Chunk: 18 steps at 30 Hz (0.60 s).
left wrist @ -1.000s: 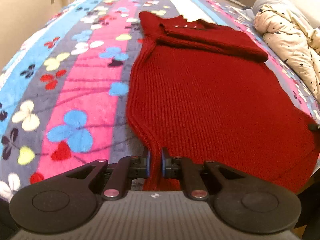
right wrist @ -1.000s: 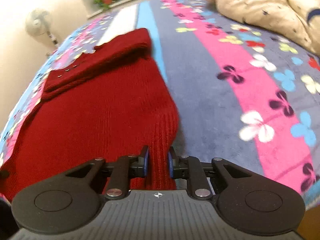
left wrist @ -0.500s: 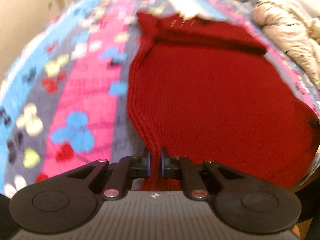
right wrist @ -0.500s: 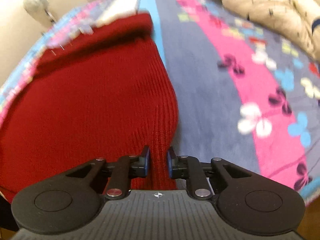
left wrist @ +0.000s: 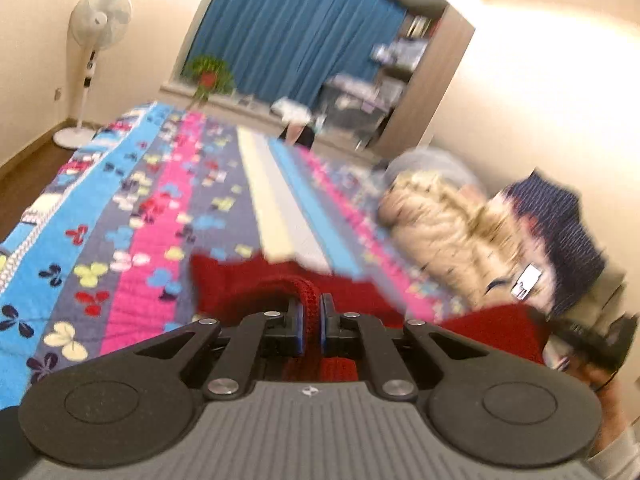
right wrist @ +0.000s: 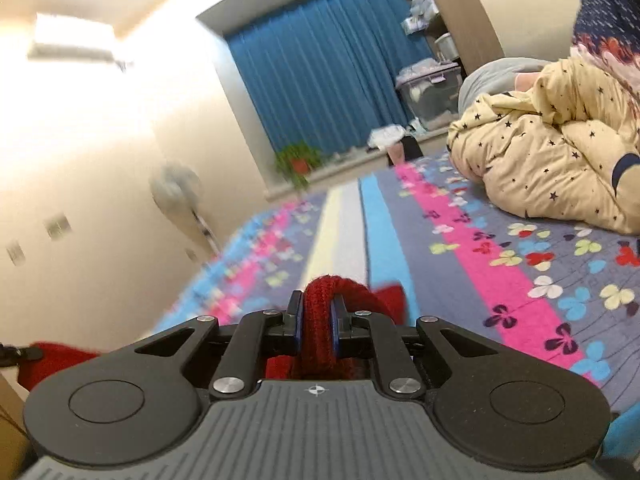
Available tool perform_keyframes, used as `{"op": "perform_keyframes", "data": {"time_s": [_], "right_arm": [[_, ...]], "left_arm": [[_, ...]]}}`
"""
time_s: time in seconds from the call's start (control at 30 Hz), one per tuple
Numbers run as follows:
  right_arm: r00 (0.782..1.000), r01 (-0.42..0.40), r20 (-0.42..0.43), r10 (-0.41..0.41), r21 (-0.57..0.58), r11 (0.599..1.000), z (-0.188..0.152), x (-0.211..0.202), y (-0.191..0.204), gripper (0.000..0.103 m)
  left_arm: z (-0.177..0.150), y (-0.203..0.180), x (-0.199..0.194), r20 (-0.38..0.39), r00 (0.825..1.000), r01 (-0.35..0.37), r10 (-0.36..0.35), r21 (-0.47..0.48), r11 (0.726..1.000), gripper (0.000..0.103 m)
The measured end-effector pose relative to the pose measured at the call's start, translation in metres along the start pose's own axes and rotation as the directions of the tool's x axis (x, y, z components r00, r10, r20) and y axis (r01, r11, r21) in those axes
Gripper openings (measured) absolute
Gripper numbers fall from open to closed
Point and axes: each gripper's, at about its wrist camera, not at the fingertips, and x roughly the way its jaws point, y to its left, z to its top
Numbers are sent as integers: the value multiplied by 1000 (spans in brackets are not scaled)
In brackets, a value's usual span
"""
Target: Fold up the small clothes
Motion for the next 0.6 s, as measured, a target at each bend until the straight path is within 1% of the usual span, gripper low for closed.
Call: {"op": "perform_keyframes", "data": {"time_s": [0.03,0.1,0.17,0.2,0.23,0.27,0.33,0.37,0.4,0.43,0.47,0.5,0.53,0.57,0.6], "right_arm": [[1000,-9,1,8,32,999,1,-1,-7,13],[1000,-2,-9,3,75,997,4,14,-26,13],[999,30,-49,-25,104,994,5,48,-47,13],[997,35,-71,-27,121,992,3,69,-55,13],[993,54,-108,-41,121,991,3,97,-67,13],[987,90,-146,-73,114,989,0,123,-74,13],[961,164,-241,-135,105,981,-4,181,-93,12],[942,210,-288,-175,93,973,-6,210,-105,11],[923,253,-320,-215,82,964,-11,232,-112,7],[907,285,-346,-242,78,955,-14,252,-120,7],[897,305,-360,-257,81,949,-18,268,-128,7],[889,331,-360,-284,76,940,-24,276,-130,0],[870,379,-364,-332,65,923,-28,286,-136,0],[850,417,-383,-362,69,906,-32,291,-140,0],[841,440,-397,-369,102,892,-35,291,-145,0]], "left_arm": [[4,3,-5,4,1000,5,-4,-18,1000,8],[11,14,5,-4,1000,-9,9,-52,999,8],[13,31,33,-46,998,-43,39,-90,995,8],[15,44,57,-74,996,-60,52,-115,991,8],[16,56,85,-105,992,-87,74,-120,989,8],[17,69,117,-139,984,-124,108,-116,985,8],[21,99,177,-195,968,-180,157,-106,978,8],[23,112,209,-230,954,-217,192,-90,972,8],[24,128,236,-259,945,-230,201,-85,970,8],[23,142,260,-285,937,-235,201,-89,968,8],[22,154,281,-307,930,-240,202,-92,966,9],[18,167,300,-321,925,-246,202,-105,964,10],[12,178,313,-327,924,-250,197,-128,960,12],[4,192,325,-343,922,-252,182,-172,952,15],[-4,202,327,-363,917,-259,167,-222,940,16]]}}
